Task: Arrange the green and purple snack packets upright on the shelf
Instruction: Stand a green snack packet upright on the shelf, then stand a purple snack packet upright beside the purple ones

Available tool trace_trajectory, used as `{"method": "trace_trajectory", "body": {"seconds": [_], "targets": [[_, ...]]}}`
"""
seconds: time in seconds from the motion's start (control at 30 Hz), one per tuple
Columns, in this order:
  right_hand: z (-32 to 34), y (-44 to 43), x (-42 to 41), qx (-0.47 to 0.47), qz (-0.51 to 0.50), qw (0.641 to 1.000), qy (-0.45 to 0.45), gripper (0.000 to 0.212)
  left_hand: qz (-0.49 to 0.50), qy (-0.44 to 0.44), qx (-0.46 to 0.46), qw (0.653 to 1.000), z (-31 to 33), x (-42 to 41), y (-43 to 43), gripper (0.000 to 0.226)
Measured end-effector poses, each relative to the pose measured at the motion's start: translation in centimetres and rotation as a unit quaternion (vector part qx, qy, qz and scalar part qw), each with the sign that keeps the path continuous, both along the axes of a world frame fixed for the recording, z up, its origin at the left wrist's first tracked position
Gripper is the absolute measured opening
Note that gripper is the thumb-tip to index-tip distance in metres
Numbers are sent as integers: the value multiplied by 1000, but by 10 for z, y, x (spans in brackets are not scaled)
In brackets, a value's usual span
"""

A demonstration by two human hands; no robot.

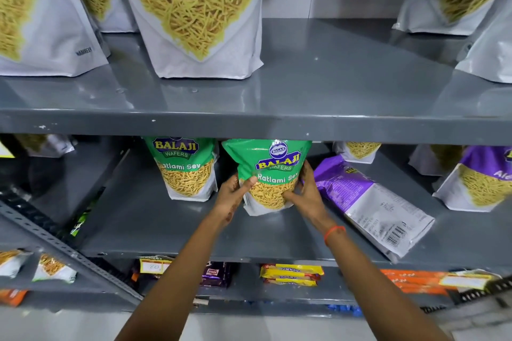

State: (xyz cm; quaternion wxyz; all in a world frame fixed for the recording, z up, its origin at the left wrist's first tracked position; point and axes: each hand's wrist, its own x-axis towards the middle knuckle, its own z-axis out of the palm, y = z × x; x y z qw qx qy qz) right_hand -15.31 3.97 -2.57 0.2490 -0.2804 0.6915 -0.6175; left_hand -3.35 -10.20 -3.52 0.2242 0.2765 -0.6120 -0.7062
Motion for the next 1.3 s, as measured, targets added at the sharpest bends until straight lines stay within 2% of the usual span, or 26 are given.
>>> {"method": "trace_trajectory", "body": {"seconds": [0.07, 0.13, 0.23, 0.3, 0.37, 0.4, 0.47, 0.5, 0.57, 0.6, 0.67, 0.7, 0.77, 0.83, 0.9, 0.93, 1.03, 1.07, 1.17, 1.23, 1.3], "targets": [[-5, -1, -5, 30, 23, 999, -2, 88, 54, 6, -12, 998, 2, -1, 1, 25], [-17, 1, 1, 55, 0, 998, 21, 82, 127, 19, -15, 992, -1, 0, 13, 22], [-28, 2, 16, 42, -38, 998, 10, 84, 156, 50, 5, 986, -5, 4, 25, 35], [-28, 0, 21, 24, -42, 999, 9, 88, 168, 39, -11, 985, -1, 3, 27, 45], [-27, 2, 24, 34, -79, 994, 74, 86, 195, -18, -112, 974, 2, 5, 35, 66], [-25, 6, 25, 36, -107, 986, 123, 81, 213, -46, -196, 956, 4, 6, 43, 72], [-16, 17, 24, 23, -145, 964, 223, 68, 224, -49, -355, 906, 6, 5, 66, 72], [-11, 22, 18, 32, -147, 951, 269, 62, 203, -38, -404, 891, 6, 1, 81, 68], [-3, 35, -3, 133, -126, 919, 350, 59, 131, -13, -424, 896, 1, -15, 116, 61], [-1, 42, -16, 218, -112, 892, 379, 59, 104, -6, -408, 907, -2, -24, 131, 58], [1, 67, -45, 381, -74, 838, 383, 58, 91, -29, -380, 920, -10, -47, 161, 58], [3, 81, -60, 434, -54, 822, 365, 57, 88, -65, -362, 926, -13, -59, 174, 59], [4, 110, -90, 479, -29, 811, 333, 55, 60, -167, -312, 933, -18, -85, 193, 54], [5, 136, -119, 470, -2, 834, 288, 54, 52, -235, -225, 944, -14, -106, 210, 39], [5, 155, -148, 423, 41, 890, 167, 48, 76, -229, -121, 963, -12, -118, 222, 36], [4, 160, -159, 407, 56, 905, 106, 43, 86, -225, -75, 968, -12, -121, 223, 33], [6, 174, -180, 377, 47, 924, 43, 28, 130, -183, 77, 971, -10, -126, 231, 14], [6, 177, -184, 369, 47, 927, 33, 18, 144, -169, 118, 968, -9, -128, 234, 17], [0, 180, -190, 289, 26, 957, -25, 2, 150, -156, 137, 967, -4, -126, 239, 27], [-5, 185, -191, 219, -17, 972, -86, 4, 150, -144, 127, 970, -1, -125, 243, 28], [-10, 188, -191, 171, -44, 979, -105, 16, 162, -118, 112, 973, 3, -126, 241, 29]]}}
